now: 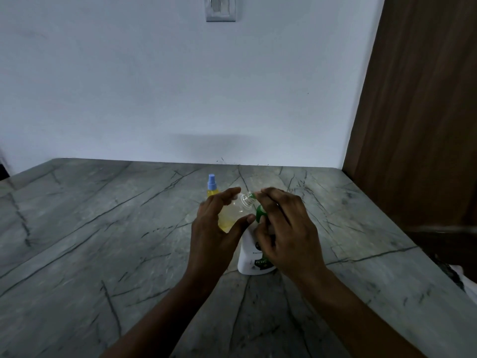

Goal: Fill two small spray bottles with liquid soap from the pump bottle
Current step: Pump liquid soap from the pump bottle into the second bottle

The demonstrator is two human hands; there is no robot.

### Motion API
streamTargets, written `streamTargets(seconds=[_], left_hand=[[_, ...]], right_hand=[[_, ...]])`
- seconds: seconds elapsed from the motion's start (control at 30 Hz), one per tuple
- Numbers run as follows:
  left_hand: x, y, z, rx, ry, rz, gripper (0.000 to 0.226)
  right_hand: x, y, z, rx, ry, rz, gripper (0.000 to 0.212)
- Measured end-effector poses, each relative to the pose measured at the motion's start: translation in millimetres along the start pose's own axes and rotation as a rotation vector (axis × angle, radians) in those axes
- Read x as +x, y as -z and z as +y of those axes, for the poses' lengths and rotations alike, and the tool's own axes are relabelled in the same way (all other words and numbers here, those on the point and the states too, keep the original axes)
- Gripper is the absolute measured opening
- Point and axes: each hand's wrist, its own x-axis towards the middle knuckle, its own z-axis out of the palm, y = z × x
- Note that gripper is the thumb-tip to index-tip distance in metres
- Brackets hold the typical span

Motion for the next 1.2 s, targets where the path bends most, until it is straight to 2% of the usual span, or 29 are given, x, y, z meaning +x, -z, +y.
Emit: streamTargets(seconds=[0.67, 0.77, 0.87, 1.2], left_hand=[[-4, 3, -6, 0.013, 0.018, 0.007, 0.05], [-5, 3, -6, 0.009, 0.019, 0.002, 0.05], [-5, 2, -6, 0.005, 0.029, -0.002, 0.05], [-1, -2, 3, -0.034, 0.012, 0.024, 0.048]], right_hand=[[-7, -12, -2, 0.022, 0.01, 0.057, 0.032], [-7, -12, -3, 0.027, 0.009, 0.044, 0.038], [-6, -12, -3, 0.021, -0.001, 0.029, 0.031], [4, 2, -3, -0.031, -0.022, -0.014, 0.037]])
